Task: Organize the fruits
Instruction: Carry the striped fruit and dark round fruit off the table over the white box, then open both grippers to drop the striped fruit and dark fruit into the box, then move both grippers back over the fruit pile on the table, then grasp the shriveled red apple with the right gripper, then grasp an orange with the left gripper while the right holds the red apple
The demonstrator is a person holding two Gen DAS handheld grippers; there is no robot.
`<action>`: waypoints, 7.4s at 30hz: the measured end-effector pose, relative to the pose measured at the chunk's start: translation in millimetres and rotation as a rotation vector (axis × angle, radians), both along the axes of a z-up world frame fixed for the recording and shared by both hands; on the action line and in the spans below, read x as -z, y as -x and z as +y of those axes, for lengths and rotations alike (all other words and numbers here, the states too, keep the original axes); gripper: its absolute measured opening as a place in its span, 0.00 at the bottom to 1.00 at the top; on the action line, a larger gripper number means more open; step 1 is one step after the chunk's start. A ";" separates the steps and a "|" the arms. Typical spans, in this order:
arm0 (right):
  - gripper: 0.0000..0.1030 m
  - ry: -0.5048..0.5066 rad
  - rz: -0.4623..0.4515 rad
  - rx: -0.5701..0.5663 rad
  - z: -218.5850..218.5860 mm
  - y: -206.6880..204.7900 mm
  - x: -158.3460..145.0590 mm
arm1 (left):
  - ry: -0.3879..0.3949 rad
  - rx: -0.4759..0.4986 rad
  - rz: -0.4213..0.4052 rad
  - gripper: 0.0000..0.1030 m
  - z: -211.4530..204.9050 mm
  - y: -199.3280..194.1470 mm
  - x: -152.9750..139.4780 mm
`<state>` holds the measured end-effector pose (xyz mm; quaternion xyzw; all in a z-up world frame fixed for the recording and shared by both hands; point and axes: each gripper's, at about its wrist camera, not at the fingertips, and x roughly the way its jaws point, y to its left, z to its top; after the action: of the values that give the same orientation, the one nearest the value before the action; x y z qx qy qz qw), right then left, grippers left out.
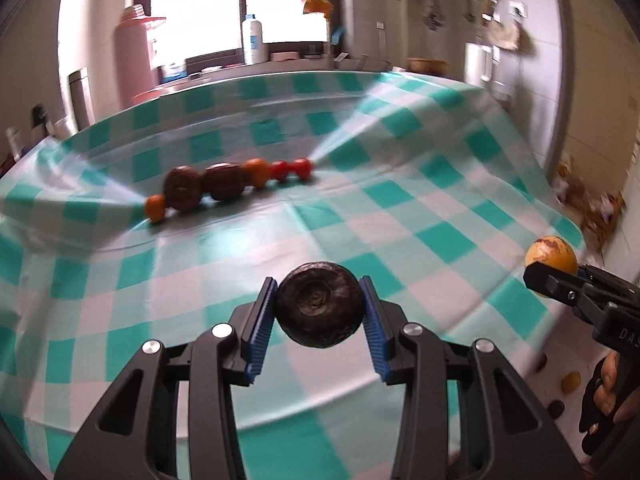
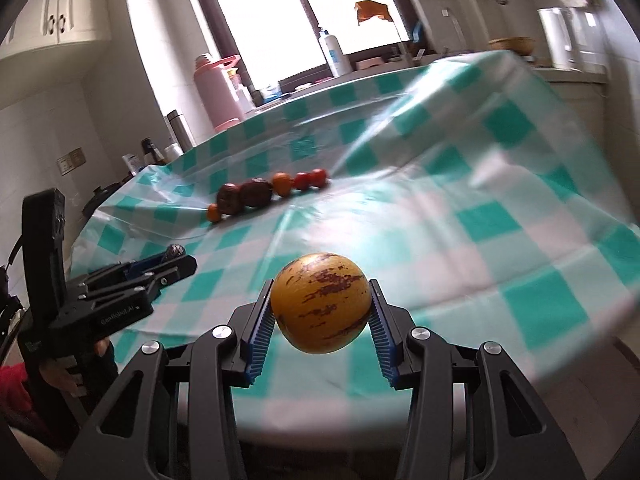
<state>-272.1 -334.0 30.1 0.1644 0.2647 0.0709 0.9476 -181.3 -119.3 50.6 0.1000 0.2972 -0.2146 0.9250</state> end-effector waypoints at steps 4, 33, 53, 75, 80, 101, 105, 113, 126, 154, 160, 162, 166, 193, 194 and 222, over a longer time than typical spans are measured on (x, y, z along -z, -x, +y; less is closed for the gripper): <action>0.43 -0.018 0.019 0.063 -24.6 21.8 11.0 | -0.027 0.092 0.022 0.41 -32.6 12.7 2.7; 0.43 0.146 0.601 0.455 -156.6 104.8 152.5 | -0.407 0.778 0.258 0.41 -249.0 129.1 121.7; 0.47 0.134 0.839 0.394 -165.2 80.7 201.1 | -0.544 0.862 0.626 0.53 -280.5 114.0 224.5; 0.69 0.162 0.855 0.360 -164.7 86.9 202.9 | -0.439 0.899 0.290 0.83 -259.5 151.6 163.0; 0.73 0.157 0.888 0.374 -166.8 86.1 207.3 | -0.334 0.869 0.226 0.83 -245.4 147.2 136.9; 0.78 0.251 0.758 0.511 -154.3 66.9 150.0 | 0.095 0.013 -0.031 0.98 19.0 -80.4 -15.8; 0.85 0.335 0.468 0.502 -122.9 52.0 60.8 | 0.051 -0.170 -0.033 0.98 71.3 -133.2 -15.7; 0.84 0.382 0.062 0.233 -10.4 -32.1 -48.2 | 0.120 -0.407 0.001 0.98 147.3 -195.3 -5.8; 0.84 0.271 0.226 -0.048 142.6 -244.0 4.4 | 0.201 -0.537 0.182 0.98 187.6 -212.1 21.0; 0.79 0.322 0.364 -0.034 208.9 -389.7 27.1 | 0.190 -0.576 0.223 0.98 189.2 -221.3 31.0; 0.72 0.324 0.375 -0.020 208.6 -393.1 29.3 | 0.197 -0.571 0.232 0.98 189.6 -221.8 31.8; 0.58 0.314 0.356 -0.025 210.1 -388.0 27.1 | 0.203 -0.567 0.236 0.98 190.3 -222.2 32.0; 0.58 0.243 0.340 -0.026 200.7 -361.8 25.5 | 0.223 -0.569 0.247 0.98 194.1 -222.9 33.0; 0.58 0.153 0.313 -0.147 190.2 -311.2 19.0 | 0.052 -0.409 0.211 0.80 141.4 -285.0 33.2; 0.58 0.153 0.313 -0.148 190.4 -311.5 19.1 | 0.043 -0.407 0.207 0.76 138.6 -287.8 32.8; 0.58 0.150 0.314 -0.153 193.2 -313.4 19.6 | 0.091 -0.336 0.287 0.35 143.1 -309.3 47.8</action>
<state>41.3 -140.8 10.5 0.0815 0.4255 0.0965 0.8961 128.1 23.8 2.7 -0.0243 0.4281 -0.0826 0.8996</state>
